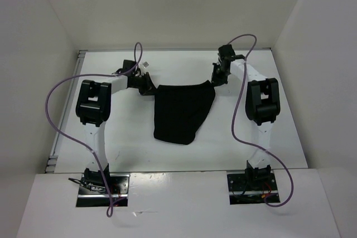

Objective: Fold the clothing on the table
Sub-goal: Flatten the skirt out

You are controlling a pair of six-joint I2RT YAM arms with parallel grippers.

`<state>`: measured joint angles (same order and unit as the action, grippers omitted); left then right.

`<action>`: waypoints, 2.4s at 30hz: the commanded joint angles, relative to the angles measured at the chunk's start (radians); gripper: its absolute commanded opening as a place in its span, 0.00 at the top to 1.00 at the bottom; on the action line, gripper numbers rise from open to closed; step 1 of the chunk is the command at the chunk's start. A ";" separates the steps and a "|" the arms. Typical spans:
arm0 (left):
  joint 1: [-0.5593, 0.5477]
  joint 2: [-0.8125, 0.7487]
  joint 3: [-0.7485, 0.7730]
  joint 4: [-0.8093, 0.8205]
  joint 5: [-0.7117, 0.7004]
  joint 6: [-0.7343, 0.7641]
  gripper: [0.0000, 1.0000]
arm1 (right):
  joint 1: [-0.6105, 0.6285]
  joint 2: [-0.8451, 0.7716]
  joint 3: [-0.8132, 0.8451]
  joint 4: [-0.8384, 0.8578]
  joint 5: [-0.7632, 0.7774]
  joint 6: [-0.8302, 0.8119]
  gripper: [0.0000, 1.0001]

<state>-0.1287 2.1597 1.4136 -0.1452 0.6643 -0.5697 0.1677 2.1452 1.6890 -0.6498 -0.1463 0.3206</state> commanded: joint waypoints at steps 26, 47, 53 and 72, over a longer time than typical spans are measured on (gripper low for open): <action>0.095 -0.529 -0.135 -0.113 0.244 0.083 1.00 | 0.078 -0.582 -0.162 -0.277 -0.034 0.053 1.00; 0.106 -0.466 0.080 -0.267 0.310 0.145 0.94 | 0.101 -0.543 0.025 -0.369 0.216 0.066 1.00; 0.162 -0.422 0.468 -0.275 0.333 0.077 0.91 | 0.092 -0.360 0.703 -0.498 0.381 0.002 0.97; 0.133 -0.753 -0.532 -0.430 0.400 0.241 0.86 | 0.153 -0.915 -0.560 -0.445 -0.024 0.201 0.73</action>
<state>0.0032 1.4956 0.8623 -0.5072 1.0046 -0.4164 0.3035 1.3670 1.1149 -1.0885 -0.1062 0.4423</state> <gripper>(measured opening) 0.142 0.246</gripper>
